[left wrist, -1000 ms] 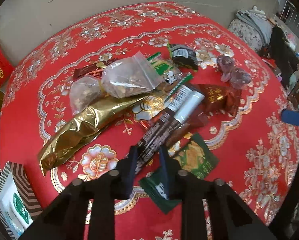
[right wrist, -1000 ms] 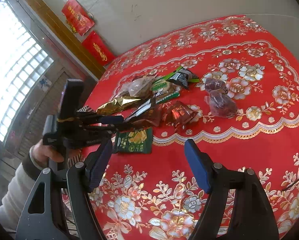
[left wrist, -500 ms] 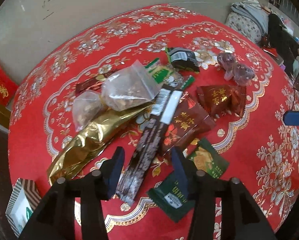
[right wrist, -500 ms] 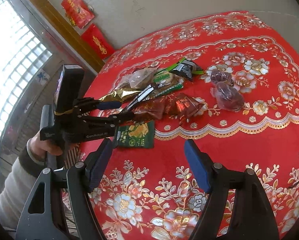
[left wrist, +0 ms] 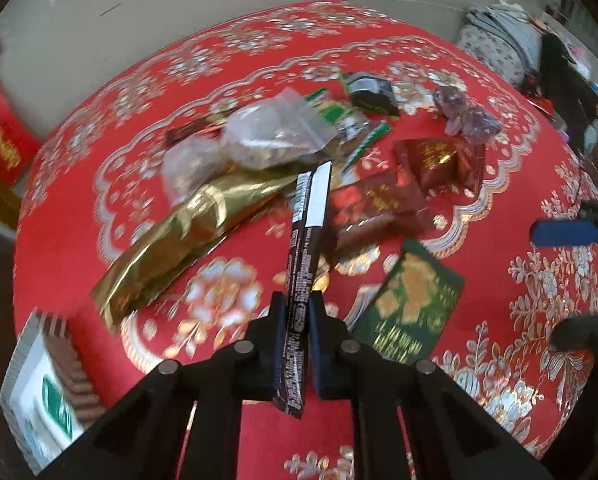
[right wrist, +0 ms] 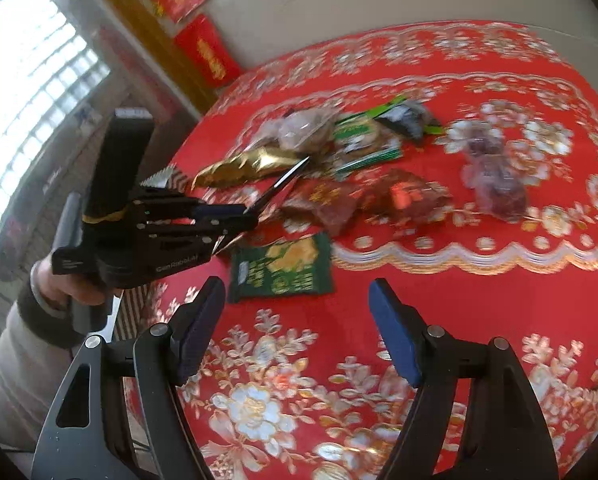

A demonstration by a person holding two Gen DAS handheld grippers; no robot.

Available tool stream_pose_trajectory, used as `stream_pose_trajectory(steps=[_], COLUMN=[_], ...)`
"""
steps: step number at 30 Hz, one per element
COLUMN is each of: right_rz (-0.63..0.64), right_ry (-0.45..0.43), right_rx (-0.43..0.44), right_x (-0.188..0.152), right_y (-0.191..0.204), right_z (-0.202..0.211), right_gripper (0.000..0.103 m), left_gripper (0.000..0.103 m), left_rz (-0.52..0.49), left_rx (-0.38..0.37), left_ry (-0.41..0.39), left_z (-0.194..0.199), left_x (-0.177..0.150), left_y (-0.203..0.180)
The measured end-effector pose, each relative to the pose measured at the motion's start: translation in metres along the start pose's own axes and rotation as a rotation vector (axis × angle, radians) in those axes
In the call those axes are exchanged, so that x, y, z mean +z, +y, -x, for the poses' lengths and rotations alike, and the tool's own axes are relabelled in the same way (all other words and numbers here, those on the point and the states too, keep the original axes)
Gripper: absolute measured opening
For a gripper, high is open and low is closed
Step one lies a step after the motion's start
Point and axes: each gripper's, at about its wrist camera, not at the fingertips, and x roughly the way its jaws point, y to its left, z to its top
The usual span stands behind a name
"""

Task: Organize snacks
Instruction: 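Grasp the Nescafe stick with left tool while right tool approaches green cracker packet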

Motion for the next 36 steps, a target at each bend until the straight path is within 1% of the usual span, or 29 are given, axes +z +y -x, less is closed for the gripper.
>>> stream_pose_trajectory(steps=[2,4,7,9,11,13,14,15,19,21,24,26,28,30,32,33,34,35,36], right_rz=[0.020,0.037,0.137,0.261,0.479,0.668,0.735,0.785,0.887,0.922,0.977,1.024,1.033,1.020,0.965,0.929,0.892,0.869,0.860], right_ry=[0.033,0.072,0.108,0.116,0.140,0.185,0.200,0.218,0.300,0.329,0.374,0.399,0.418,0.418,0.430,0.432,0.433,0.435,0.434], right_rx=[0.011,-0.011,-0.031,-0.059,-0.113,-0.173,-0.193,-0.196,-0.161,-0.141,-0.097,-0.112,-0.119,-0.108,-0.089,-0.083,-0.078,-0.076,-0.078], right_x=[0.001,0.002,0.000,0.000,-0.001,-0.001,0.001,0.006,0.017,0.019,0.014,0.013,0.014,0.021,0.027,0.028,0.027,0.022,0.015], right_y=[0.008,0.018,0.037,0.051,0.069,0.078,0.080,0.078,0.076,0.079,0.086,0.087,0.088,0.085,0.078,0.073,0.070,0.067,0.066], right_z=[-0.010,-0.020,-0.028,-0.029,-0.033,-0.043,-0.048,-0.053,-0.072,-0.079,-0.090,-0.101,-0.110,-0.113,-0.115,-0.115,-0.113,-0.109,-0.104], right_gripper=[0.075,0.075,0.075,0.075,0.075,0.075,0.075,0.075,0.075,0.075,0.075,0.075,0.076,0.076,0.076,0.076,0.076,0.076,0.076], left_gripper=[0.010,0.010,0.010,0.010,0.010,0.010,0.010,0.010,0.010,0.010,0.011,0.011,0.011,0.014,0.030,0.035,0.043,0.049,0.050], left_rz=[0.032,0.076,0.130,0.150,0.159,0.174,0.182,0.189,0.225,0.240,0.235,0.228,0.227,0.231,0.244,0.248,0.252,0.256,0.262], left_rx=[0.019,0.015,0.017,0.018,0.007,-0.002,-0.010,-0.017,-0.018,-0.021,-0.030,-0.012,0.000,0.002,0.018,0.031,0.040,0.044,0.043], left_ry=[-0.016,-0.040,-0.074,-0.091,-0.117,-0.130,-0.132,-0.130,-0.084,-0.058,-0.019,0.000,0.015,0.027,0.045,0.050,0.053,0.056,0.060], left_z=[0.010,0.024,0.048,0.062,0.077,0.085,0.087,0.086,0.071,0.060,0.047,0.039,0.033,0.028,0.021,0.018,0.015,0.013,0.011], left_x=[-0.006,-0.013,-0.027,-0.038,-0.049,-0.056,-0.059,-0.059,-0.068,-0.071,-0.073,-0.072,-0.069,-0.066,-0.063,-0.061,-0.059,-0.058,-0.057], left_y=[0.004,0.011,0.019,0.023,0.025,0.027,0.027,0.027,0.029,0.031,0.031,0.028,0.026,0.025,0.025,0.025,0.025,0.025,0.025])
